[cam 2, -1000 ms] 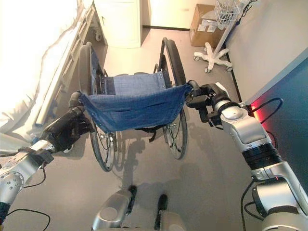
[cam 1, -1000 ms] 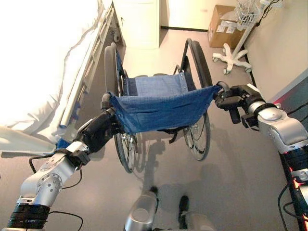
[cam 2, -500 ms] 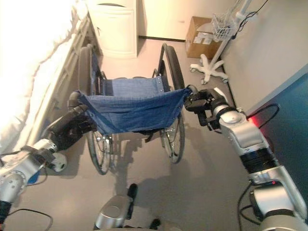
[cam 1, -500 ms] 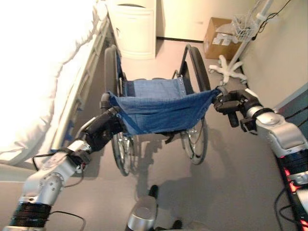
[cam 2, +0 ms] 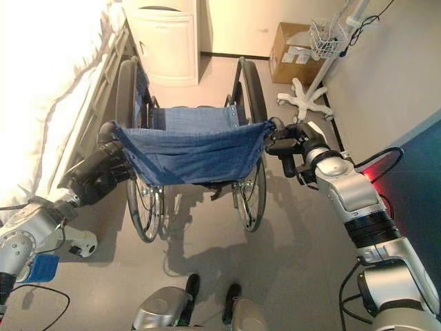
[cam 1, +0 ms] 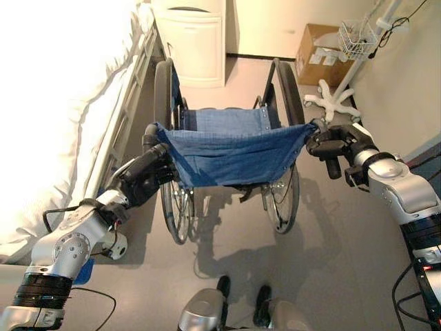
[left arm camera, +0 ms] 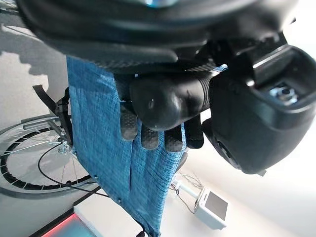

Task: Push the wheelchair next to the bed

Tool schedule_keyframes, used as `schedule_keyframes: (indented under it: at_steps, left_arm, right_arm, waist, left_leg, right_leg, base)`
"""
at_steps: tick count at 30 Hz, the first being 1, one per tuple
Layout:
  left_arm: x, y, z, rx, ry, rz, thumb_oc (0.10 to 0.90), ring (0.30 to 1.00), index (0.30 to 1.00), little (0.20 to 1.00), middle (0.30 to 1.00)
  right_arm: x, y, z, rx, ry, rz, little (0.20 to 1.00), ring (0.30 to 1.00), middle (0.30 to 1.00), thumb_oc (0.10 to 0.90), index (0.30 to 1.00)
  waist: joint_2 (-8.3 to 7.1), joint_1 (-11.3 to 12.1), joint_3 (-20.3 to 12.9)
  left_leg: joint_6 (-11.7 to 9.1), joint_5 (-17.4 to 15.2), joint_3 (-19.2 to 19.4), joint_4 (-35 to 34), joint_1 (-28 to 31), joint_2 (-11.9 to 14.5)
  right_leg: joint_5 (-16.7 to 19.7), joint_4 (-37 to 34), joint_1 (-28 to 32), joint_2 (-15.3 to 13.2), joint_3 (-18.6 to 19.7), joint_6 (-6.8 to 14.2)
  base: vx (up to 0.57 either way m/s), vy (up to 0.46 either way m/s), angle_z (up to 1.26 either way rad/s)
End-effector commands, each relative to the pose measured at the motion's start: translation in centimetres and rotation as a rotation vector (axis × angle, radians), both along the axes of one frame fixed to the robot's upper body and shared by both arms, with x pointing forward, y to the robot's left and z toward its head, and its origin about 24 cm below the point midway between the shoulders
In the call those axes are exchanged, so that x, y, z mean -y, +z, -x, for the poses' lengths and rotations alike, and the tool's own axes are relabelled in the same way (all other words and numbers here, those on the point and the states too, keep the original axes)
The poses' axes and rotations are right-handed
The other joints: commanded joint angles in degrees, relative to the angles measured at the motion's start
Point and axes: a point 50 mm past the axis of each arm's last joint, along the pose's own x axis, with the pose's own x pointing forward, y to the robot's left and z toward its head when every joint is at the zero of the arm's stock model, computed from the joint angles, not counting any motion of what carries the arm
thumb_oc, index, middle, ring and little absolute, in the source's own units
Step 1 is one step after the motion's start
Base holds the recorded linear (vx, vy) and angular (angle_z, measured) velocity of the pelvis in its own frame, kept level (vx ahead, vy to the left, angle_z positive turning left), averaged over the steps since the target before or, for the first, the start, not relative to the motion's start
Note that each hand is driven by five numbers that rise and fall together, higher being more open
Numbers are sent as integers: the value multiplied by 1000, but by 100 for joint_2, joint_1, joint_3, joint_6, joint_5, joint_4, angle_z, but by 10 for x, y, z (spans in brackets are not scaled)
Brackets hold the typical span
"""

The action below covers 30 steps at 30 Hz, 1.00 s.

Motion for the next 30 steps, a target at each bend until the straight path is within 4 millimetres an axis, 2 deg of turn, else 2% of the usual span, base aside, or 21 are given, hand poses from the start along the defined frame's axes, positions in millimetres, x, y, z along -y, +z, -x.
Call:
schedule_keyframes:
  at_steps: [1,2,5,6,8,10,11,12,13,14,16,17,19,21,22,24,26,27,30]
  left_arm:
    - [2,113,-8,553,23,35,400,300,300,300,300]
    - [2,113,-8,554,24,35,400,300,300,300,300]
    - [-1,108,-7,550,30,52,400,300,300,300,300]
    - [-2,107,-5,548,33,65,400,300,300,300,300]
    - [-5,103,-2,541,45,74,400,300,300,300,300]
    - [-8,100,2,534,59,80,400,300,300,300,300]
    - [-9,97,3,532,66,82,400,300,300,300,300]
    - [-10,96,4,531,69,83,400,300,300,300,300]
    - [-13,93,4,529,80,86,400,300,300,300,300]
    - [-15,91,3,523,87,89,400,300,300,300,300]
    - [-16,89,2,514,99,80,400,300,300,300,300]
    - [-18,89,2,513,104,79,400,300,300,300,300]
    - [-21,90,4,515,110,76,400,300,300,300,300]
    - [-23,85,5,510,109,78,400,300,300,300,300]
    - [-22,83,5,509,108,77,400,300,300,300,300]
    - [-18,75,7,503,103,73,400,300,300,300,300]
    - [-18,73,9,499,104,69,400,300,300,300,300]
    - [-19,73,10,499,106,68,400,300,300,300,300]
    - [-27,82,11,493,118,47,400,300,300,300,300]
  right_arm:
    - [-25,65,9,265,231,97,300,300,300,400,300]
    - [-25,66,9,265,231,96,300,300,300,400,300]
    - [-24,70,8,255,233,95,300,300,300,400,300]
    - [-25,71,8,245,234,103,300,300,300,400,300]
    - [-26,70,8,233,246,114,300,300,300,400,300]
    - [-27,70,9,231,261,127,300,300,300,400,300]
    - [-28,69,9,231,268,132,300,300,300,400,300]
    - [-28,69,9,231,271,133,300,300,300,400,300]
    - [-30,70,9,231,282,133,300,300,300,400,300]
    - [-31,71,8,230,289,127,300,300,300,400,300]
    - [-35,71,7,228,301,118,300,300,300,400,300]
    - [-37,71,7,227,305,118,300,300,300,400,300]
    - [-40,71,7,227,307,119,300,300,300,400,300]
    - [-44,68,3,224,297,115,300,300,300,400,300]
    - [-45,66,1,224,293,114,300,300,300,400,300]
    - [-48,57,-2,215,285,108,300,300,300,400,300]
    - [-47,49,0,204,288,106,300,300,300,400,300]
    - [-46,47,1,202,289,105,300,300,300,400,300]
    - [-44,46,0,199,287,91,300,300,300,400,300]
  waist:
    - [-16,-239,-1258]
    - [-42,-250,-1256]
    - [-69,-242,-1368]
    - [-93,-239,-1437]
    - [-113,-244,-1497]
    - [-185,-205,-1506]
    - [-222,-186,-1496]
    - [-220,-187,-1496]
    - [-256,-151,-1443]
    - [-285,-92,-1362]
    - [-304,7,-1267]
    - [-306,55,-1240]
    - [-265,115,-1241]
    - [-171,177,-1275]
    - [-138,195,-1282]
    - [-25,304,-1313]
    - [6,354,-1367]
    - [5,377,-1390]
    - [-23,452,-1538]
  left_leg:
    - [-665,-622,-572,902,64,-33]
    - [-676,-573,-572,919,40,-46]
    - [-764,-416,-692,1214,87,104]
    - [-863,-102,-709,1542,65,231]
    - [-948,372,-681,2180,-60,355]
    - [-991,732,-636,3081,-321,340]
    - [-1000,846,-599,3537,-476,303]
    - [-1004,863,-599,3666,-542,300]
    - [-1012,973,-530,4353,-887,201]
    - [-974,920,-433,4752,-1236,74]
    - [-857,633,-315,4488,-1579,-37]
    - [-806,475,-247,4070,-1576,-73]
    - [-799,413,-51,3082,-1525,-24]
    - [-893,664,429,1452,-1319,238]
    - [-922,737,476,1163,-1314,255]
    - [-1018,1100,650,161,-1394,321]
    - [-1068,1303,765,-186,-1443,388]
    - [-1059,1291,766,-226,-1452,370]
    - [-949,1002,775,-273,-1366,274]
  right_leg:
    - [1373,-1535,163,-43,-95,374]
    - [1392,-1526,144,-59,-96,367]
    - [1158,-1305,194,169,-187,244]
    - [954,-1173,227,373,-304,52]
    - [775,-1102,303,560,-464,-180]
    - [660,-1129,465,710,-539,-380]
    - [618,-1134,525,750,-564,-454]
    - [605,-1127,529,770,-576,-473]
    - [545,-1116,640,830,-606,-574]
    - [522,-1125,775,878,-650,-624]
    - [507,-1208,990,950,-734,-610]
    - [487,-1252,1071,969,-772,-579]
    - [385,-1288,1195,1044,-893,-553]
    - [176,-1346,1376,1124,-1204,-557]
    - [138,-1360,1420,1148,-1255,-558]
    - [-33,-1461,1712,1218,-1400,-528]
    - [-148,-1513,1910,1226,-1488,-514]
    - [-178,-1514,1956,1210,-1500,-497]
    - [-297,-1357,2024,1118,-1552,-379]
  base:
    - [429,-223,51]
    - [393,-180,40]
    - [366,-180,47]
    - [491,-238,52]
    - [416,-258,45]
    - [358,-265,26]
    - [254,-200,4]
    - [243,-208,-14]
    - [244,-219,-21]
    - [313,-261,-10]
    - [265,-158,20]
    - [234,-75,55]
    - [220,-33,44]
    - [272,20,24]
    - [265,43,-4]
    - [265,28,-16]
    - [272,17,-17]
    - [308,32,-25]
    - [266,63,-3]
